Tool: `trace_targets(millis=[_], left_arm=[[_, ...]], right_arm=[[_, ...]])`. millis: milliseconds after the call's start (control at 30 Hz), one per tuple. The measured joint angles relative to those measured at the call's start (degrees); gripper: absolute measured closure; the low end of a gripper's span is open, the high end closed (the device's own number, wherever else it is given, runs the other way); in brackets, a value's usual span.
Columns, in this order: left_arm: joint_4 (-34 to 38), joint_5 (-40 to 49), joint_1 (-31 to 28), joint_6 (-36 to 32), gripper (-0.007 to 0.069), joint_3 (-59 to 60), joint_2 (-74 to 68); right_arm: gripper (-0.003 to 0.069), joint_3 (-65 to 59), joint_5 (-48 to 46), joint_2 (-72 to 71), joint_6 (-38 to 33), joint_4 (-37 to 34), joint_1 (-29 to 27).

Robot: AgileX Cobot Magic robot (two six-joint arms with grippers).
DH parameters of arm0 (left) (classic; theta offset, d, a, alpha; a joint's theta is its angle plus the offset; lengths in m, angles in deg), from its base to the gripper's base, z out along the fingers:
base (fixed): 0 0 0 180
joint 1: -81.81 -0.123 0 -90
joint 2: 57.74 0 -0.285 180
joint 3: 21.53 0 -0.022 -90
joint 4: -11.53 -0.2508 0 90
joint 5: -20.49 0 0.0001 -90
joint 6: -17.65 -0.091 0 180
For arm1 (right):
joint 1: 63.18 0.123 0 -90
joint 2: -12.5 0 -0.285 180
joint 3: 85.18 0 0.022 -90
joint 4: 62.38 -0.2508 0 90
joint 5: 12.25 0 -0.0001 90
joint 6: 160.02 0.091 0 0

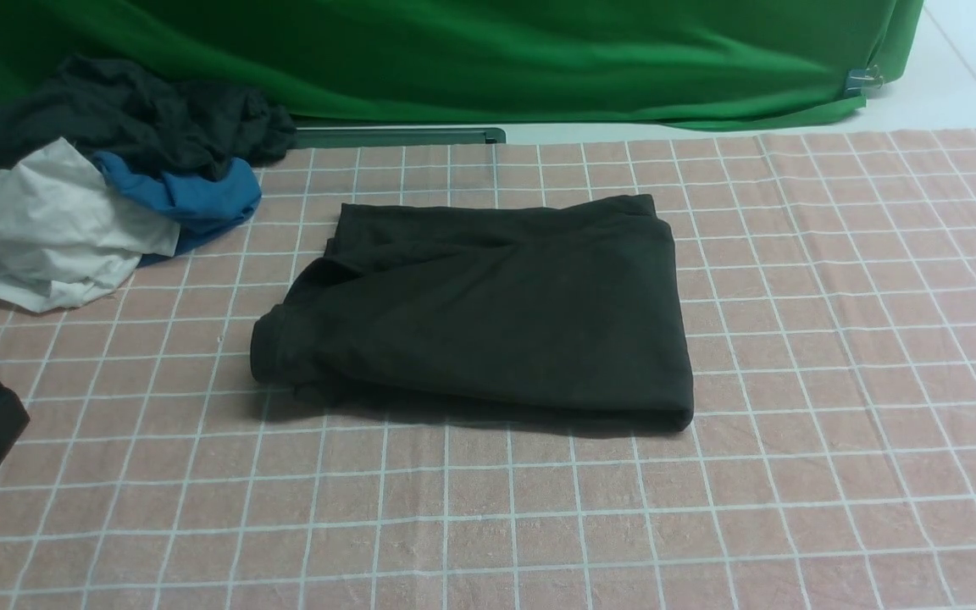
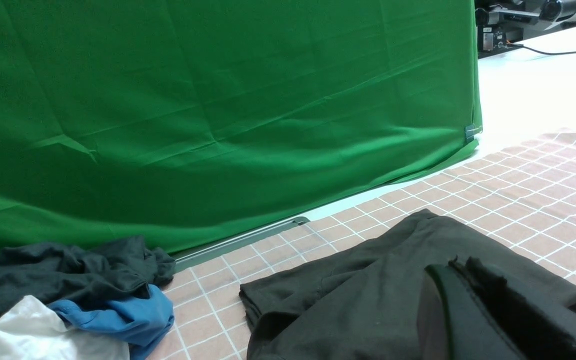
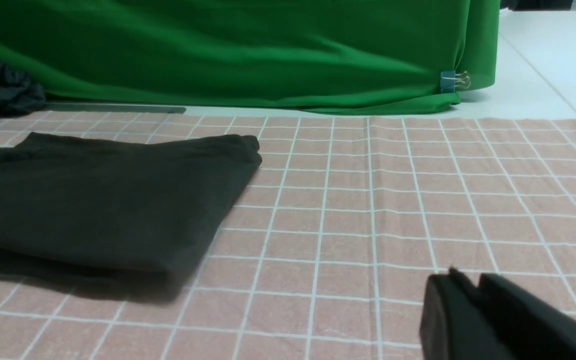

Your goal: Fold a long-sleeved shirt over a pink coffee tablecloth.

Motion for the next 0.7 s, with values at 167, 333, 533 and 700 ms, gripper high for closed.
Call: trace_targets(millis=[167,333,533,700], left_arm=[[0.0,0.0,0.0,0.0,0.0606,0.0,0.0],[0.0,0.0,0.0,0.0,0.0606,0.0,0.0],[-0.3,-0.9,-0.3,0.2,0.0606,0.8,0.0],[0.1,-11.2,-6.1,1.4,0.0606,7.8,0.5]], right_arm=[[0.0589,0.0,0.0,0.0,0.1,0.0,0.0],[0.0575,0.0,-0.1,0.0,0.2,0.0,0.0],[0.0557,0.0,-0.2,0.0,0.6,0.0,0.0],[0.0543,0.0,-0.2,0.0,0.9,0.0,0.0]])
